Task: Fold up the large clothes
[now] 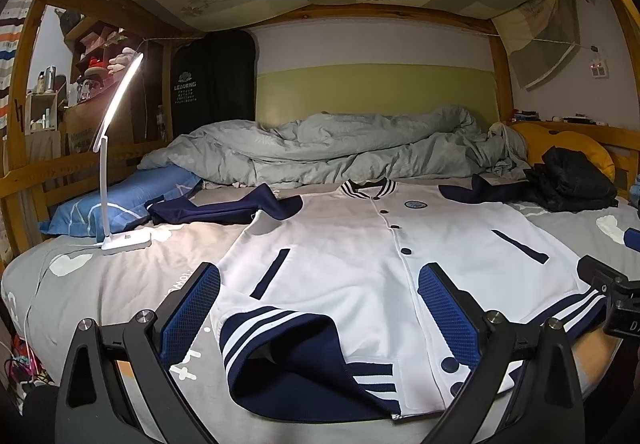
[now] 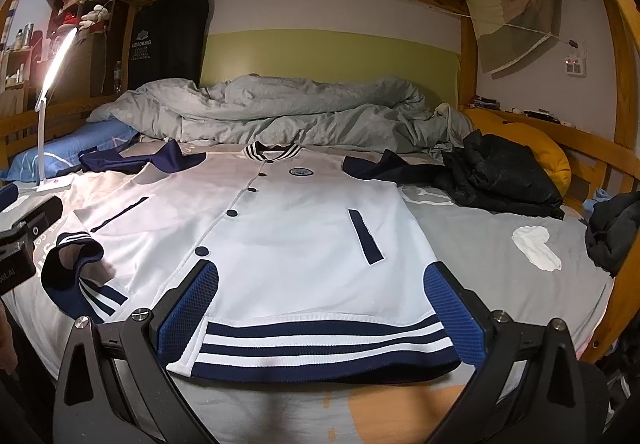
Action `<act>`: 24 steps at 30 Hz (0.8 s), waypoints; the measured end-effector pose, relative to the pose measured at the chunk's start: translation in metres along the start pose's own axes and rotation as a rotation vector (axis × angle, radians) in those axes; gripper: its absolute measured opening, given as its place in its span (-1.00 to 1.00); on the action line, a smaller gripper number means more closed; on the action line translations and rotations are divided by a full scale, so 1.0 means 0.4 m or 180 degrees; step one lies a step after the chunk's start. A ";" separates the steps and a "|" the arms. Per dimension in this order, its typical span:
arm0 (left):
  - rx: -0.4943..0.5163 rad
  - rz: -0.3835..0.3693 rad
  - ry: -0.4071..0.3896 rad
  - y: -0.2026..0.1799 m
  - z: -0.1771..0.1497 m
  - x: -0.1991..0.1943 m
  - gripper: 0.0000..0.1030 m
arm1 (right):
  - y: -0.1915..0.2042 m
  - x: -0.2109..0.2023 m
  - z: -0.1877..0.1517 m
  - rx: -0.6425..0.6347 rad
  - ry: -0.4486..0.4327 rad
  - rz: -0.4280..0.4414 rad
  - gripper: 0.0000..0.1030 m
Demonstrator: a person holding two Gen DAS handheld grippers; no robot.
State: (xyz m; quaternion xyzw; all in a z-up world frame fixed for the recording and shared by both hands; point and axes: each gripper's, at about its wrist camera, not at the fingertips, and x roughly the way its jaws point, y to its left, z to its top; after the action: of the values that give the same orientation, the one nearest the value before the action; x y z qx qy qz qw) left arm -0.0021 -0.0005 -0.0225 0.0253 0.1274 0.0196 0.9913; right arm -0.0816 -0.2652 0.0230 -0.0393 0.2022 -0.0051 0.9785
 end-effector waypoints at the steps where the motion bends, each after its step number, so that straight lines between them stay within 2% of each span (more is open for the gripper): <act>1: 0.0015 0.0009 -0.0017 0.001 0.000 -0.002 0.96 | -0.001 0.000 0.000 0.0005 -0.0003 -0.0007 0.98; 8: 0.0112 0.0056 -0.0066 -0.025 -0.006 -0.007 0.96 | -0.005 -0.002 -0.001 0.0004 -0.0011 -0.0005 0.98; 19: 0.0070 0.0046 -0.0156 -0.025 -0.002 -0.023 0.96 | -0.007 -0.005 -0.005 0.0011 -0.0039 -0.0020 0.98; 24: -0.0015 -0.0039 -0.0193 -0.015 0.003 -0.035 0.96 | -0.006 -0.018 -0.004 0.0030 -0.0126 -0.0025 0.98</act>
State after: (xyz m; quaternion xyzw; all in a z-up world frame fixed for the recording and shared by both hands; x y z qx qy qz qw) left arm -0.0153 -0.0074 -0.0181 0.0227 0.0973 0.0130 0.9949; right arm -0.0888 -0.2677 0.0244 -0.0356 0.1825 -0.0090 0.9825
